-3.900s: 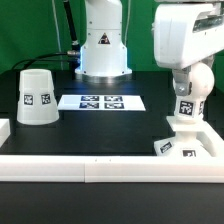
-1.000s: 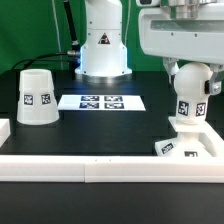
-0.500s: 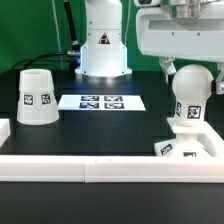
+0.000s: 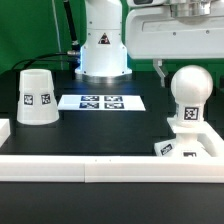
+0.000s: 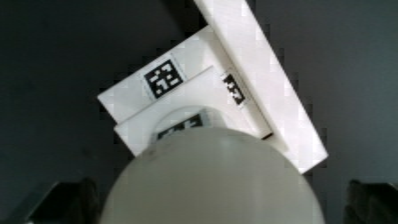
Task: Assemble lamp
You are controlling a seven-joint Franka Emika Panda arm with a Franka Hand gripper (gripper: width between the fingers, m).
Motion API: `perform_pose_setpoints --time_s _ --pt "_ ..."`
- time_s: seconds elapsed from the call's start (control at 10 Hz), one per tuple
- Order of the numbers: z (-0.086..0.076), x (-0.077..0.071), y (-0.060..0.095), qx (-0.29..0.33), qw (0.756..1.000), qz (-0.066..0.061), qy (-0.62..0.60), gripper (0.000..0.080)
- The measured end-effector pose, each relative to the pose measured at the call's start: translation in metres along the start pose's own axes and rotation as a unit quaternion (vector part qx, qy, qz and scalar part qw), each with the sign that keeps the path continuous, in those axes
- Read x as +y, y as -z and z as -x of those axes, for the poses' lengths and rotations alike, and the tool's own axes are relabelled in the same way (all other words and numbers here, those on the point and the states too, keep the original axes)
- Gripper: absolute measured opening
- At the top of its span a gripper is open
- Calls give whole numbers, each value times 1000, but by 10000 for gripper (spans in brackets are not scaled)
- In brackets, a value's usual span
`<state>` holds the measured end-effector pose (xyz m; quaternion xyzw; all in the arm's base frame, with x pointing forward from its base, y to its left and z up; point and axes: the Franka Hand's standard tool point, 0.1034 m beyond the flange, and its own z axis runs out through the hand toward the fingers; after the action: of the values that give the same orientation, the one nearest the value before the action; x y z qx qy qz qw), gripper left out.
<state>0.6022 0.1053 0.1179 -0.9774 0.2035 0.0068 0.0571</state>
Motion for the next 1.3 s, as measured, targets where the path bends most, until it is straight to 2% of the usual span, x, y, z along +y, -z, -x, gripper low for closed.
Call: perform_pose_setpoints --time_s 0.5,0.8,1.0,1.3 --pt "-2 1 0 2 975 4 224 699" --pt "-3 2 1 2 939 8 345 699" --pt "-3 1 0 -3 900 28 435 699" --pt "-5 3 -1 -7 848 34 529 699"
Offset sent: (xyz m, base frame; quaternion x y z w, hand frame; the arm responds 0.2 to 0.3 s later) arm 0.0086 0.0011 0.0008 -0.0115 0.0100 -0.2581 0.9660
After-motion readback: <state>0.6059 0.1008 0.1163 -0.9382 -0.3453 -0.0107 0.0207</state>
